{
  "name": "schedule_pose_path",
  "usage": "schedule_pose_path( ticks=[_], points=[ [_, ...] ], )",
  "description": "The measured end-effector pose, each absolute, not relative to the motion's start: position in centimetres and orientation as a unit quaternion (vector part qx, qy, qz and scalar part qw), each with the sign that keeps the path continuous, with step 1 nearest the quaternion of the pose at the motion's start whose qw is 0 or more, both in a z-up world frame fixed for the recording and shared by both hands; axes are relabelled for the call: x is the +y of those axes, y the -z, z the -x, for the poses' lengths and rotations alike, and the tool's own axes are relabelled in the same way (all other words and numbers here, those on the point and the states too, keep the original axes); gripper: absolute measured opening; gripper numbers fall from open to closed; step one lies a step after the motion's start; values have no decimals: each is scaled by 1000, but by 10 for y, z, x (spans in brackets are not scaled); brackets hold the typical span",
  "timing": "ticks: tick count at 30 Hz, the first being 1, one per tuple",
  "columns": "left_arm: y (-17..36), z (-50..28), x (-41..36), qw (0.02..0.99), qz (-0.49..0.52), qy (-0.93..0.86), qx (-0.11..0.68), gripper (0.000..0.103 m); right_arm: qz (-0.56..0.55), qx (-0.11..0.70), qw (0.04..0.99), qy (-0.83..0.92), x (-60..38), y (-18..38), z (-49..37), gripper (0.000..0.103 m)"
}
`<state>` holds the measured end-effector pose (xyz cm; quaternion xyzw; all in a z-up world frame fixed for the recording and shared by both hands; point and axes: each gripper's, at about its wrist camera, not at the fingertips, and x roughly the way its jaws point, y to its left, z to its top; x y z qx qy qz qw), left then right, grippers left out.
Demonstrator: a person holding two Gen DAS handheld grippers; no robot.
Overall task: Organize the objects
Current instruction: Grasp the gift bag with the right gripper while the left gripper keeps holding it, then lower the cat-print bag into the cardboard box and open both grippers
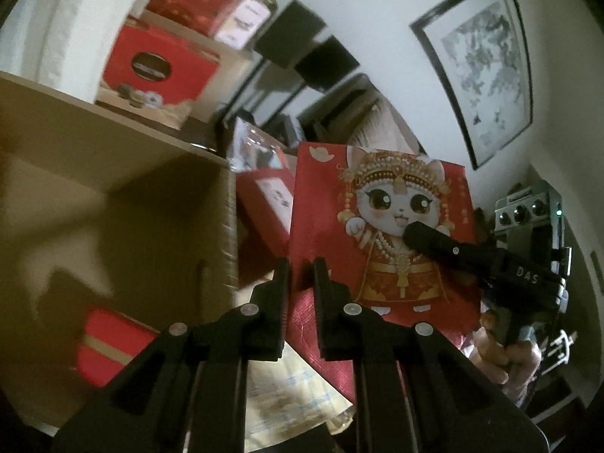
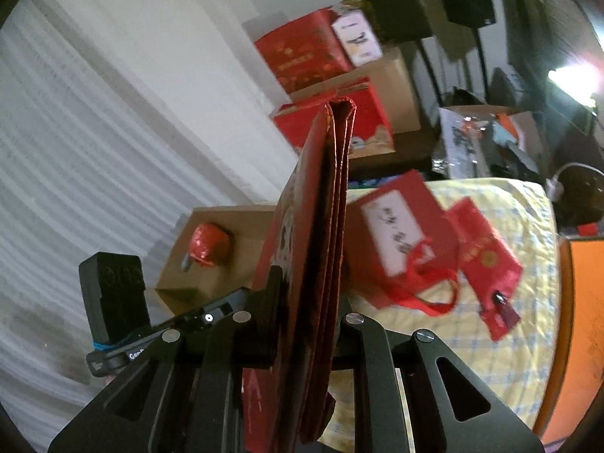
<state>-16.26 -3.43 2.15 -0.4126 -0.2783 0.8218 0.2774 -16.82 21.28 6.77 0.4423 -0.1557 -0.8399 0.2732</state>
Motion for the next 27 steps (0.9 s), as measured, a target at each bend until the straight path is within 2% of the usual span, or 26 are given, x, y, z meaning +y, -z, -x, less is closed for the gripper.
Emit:
schedule_pose_path(
  ticks=[8,25,27],
  points=[
    [-24,167,-92,228,409,-840,-275,11,-453,-160,307,821,149,-62,198,15],
    [23,183,-189,144,436,-839,-294,11,-501,-214,343,765,50,-3,243,15],
    [28,184,-200,141,439,-836,-298,8,-507,-212,353,757,37,4,241,15]
  ],
)
